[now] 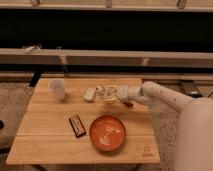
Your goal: Stand the bottle upright
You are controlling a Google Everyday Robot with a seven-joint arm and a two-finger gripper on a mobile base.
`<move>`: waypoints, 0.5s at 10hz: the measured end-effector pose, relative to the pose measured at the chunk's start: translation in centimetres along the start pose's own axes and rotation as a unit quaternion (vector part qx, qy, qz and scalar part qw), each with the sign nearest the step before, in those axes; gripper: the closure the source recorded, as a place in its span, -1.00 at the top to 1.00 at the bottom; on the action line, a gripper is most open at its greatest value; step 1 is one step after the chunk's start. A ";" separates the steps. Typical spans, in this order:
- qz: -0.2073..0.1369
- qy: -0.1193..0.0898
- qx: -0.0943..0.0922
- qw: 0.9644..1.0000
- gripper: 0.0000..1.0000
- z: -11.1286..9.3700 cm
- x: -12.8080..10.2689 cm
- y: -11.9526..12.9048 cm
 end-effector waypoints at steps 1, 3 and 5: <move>0.002 0.003 -0.002 1.000 -0.63 0.1 0.1 0.1; 0.009 0.007 -0.007 1.000 -0.63 0.0 -0.1 0.2; 0.016 0.012 -0.012 1.000 -0.63 0.1 -0.1 0.3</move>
